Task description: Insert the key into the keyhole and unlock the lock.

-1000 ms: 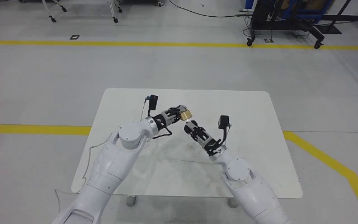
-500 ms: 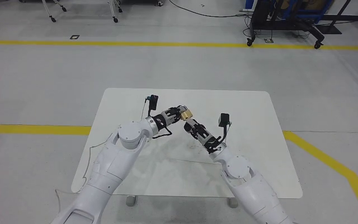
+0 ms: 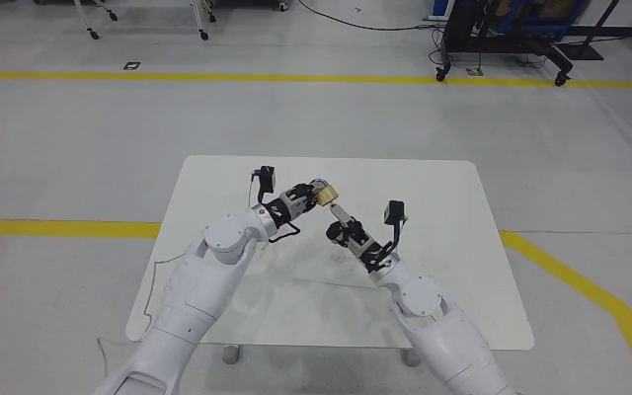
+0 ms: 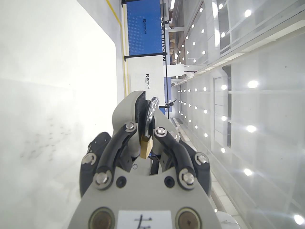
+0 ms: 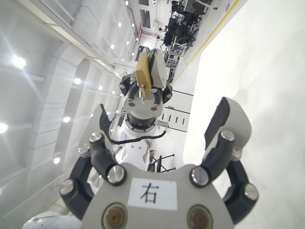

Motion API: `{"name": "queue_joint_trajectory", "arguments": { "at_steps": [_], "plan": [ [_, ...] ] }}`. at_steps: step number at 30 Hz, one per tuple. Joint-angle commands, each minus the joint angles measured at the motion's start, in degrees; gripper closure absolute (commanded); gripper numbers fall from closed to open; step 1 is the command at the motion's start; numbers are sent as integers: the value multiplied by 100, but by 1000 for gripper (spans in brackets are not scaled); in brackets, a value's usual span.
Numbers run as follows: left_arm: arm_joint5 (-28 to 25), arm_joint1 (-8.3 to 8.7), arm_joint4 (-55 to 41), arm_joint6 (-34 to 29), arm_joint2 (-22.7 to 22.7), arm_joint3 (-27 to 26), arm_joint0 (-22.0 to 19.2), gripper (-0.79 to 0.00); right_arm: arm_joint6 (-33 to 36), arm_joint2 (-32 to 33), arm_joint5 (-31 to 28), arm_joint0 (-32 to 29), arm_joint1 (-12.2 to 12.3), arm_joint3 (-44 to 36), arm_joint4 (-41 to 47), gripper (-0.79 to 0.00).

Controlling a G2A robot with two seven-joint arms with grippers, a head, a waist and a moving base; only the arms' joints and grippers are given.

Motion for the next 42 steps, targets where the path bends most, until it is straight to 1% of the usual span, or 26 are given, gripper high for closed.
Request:
{"name": "queue_joint_trajectory", "arguments": {
  "at_steps": [1,2,4,5,7,8,9,11,13,20,23,25,29,34,35,37,38,39,42],
  "plan": [
    [-11,-3,-215,-72,-57,25,19,0,779,123,-28,-50,14,-4,1375,-785],
    [-20,-6,-312,-118,-81,38,23,0,1175,175,39,-49,21,37,1813,-785],
    [-19,-12,-505,-234,-110,72,25,0,1781,260,201,11,38,178,2334,-770],
    [-38,-13,-546,-300,-115,88,15,0,1940,299,239,48,46,247,2426,-680],
    [-181,-12,-533,-445,-105,68,3,0,2019,324,236,91,48,338,2470,-437],
    [-233,-11,-520,-496,-102,72,3,0,2016,308,243,108,44,377,2479,-369],
    [-268,-9,-516,-529,-104,83,3,0,2027,286,267,124,35,405,2558,-354],
    [-302,-9,-535,-571,-109,100,1,0,2102,262,304,167,20,469,2738,-283],
    [-334,-9,-538,-589,-114,106,0,0,2144,255,298,206,14,530,2787,-243],
    [-396,-7,-512,-676,-111,112,-15,0,2189,269,333,268,7,558,2844,-212],
    [-421,-7,-495,-694,-107,119,-24,0,2175,278,369,295,4,560,2864,-212],
    [-437,-6,-476,-707,-106,124,-28,0,2157,278,382,315,0,561,2876,-228],
    [-479,-3,-446,-764,-101,112,-29,0,2118,270,404,356,-8,579,2877,-215],
    [-511,6,-399,-810,-112,105,-37,0,2097,254,440,412,-22,650,2931,-172],
    [-515,8,-398,-818,-121,103,-35,0,2094,253,437,423,-26,671,2944,-154],
    [-526,12,-397,-827,-131,97,-30,0,2093,249,437,444,-32,709,2970,-105],
    [-530,12,-394,-833,-132,94,-30,0,2095,247,439,455,-35,730,2982,-37],
    [-538,13,-393,-835,-132,93,-28,0,2094,246,443,465,-37,751,2994,0],
    [-552,14,-342,-857,-111,83,-30,0,2090,237,479,493,-46,802,3036,0]
  ]
}}
